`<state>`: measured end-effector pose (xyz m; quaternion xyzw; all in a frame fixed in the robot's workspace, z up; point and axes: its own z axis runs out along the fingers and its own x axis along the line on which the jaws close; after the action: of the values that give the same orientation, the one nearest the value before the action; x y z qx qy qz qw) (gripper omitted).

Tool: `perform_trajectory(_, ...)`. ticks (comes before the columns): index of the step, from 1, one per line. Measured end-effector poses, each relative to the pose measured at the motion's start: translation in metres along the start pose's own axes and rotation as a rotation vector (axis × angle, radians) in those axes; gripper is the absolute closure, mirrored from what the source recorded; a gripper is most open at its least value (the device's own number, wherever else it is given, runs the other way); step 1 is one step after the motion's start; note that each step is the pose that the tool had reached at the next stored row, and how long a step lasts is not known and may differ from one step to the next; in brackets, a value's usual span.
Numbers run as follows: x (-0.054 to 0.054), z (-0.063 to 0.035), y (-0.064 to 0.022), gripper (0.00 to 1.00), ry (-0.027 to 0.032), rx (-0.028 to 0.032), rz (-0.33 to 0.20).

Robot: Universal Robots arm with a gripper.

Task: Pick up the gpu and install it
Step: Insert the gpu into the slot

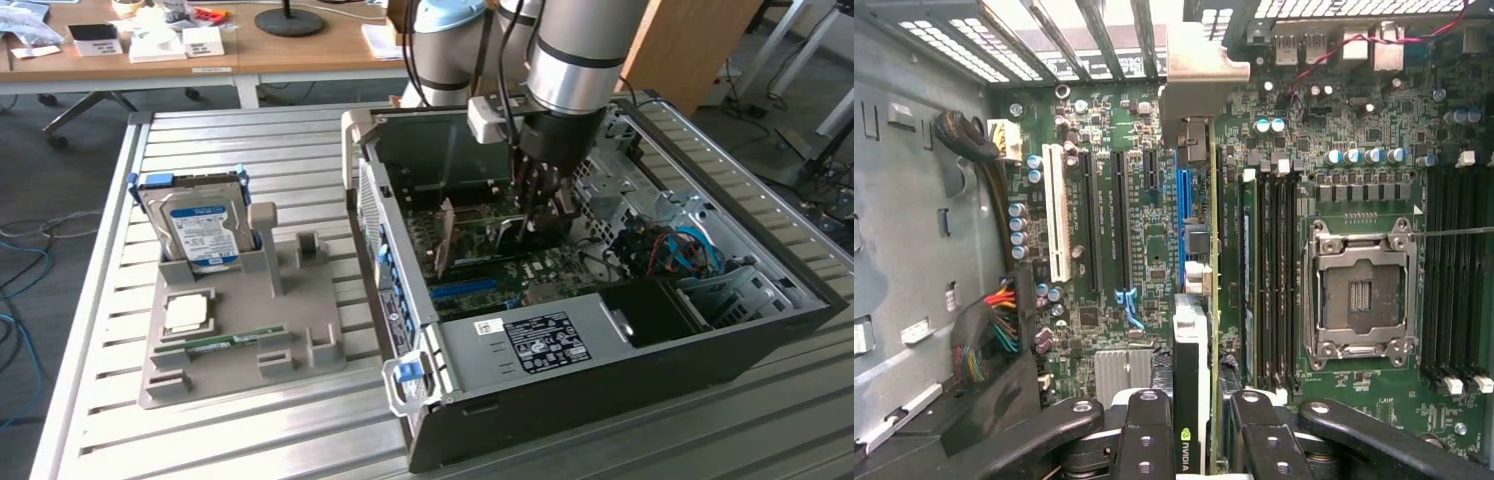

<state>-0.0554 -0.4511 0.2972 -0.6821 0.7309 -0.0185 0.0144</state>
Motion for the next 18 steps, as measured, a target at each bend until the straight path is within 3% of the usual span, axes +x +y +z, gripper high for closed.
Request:
perform_trajectory(7, 0.007, -0.0002, 0.0028, 0.73, 0.0002, 0.0014, 0.0)
perform_trajectory(18, 0.009, 0.0038, 0.0138, 0.73, 0.0001, 0.0014, 0.0)
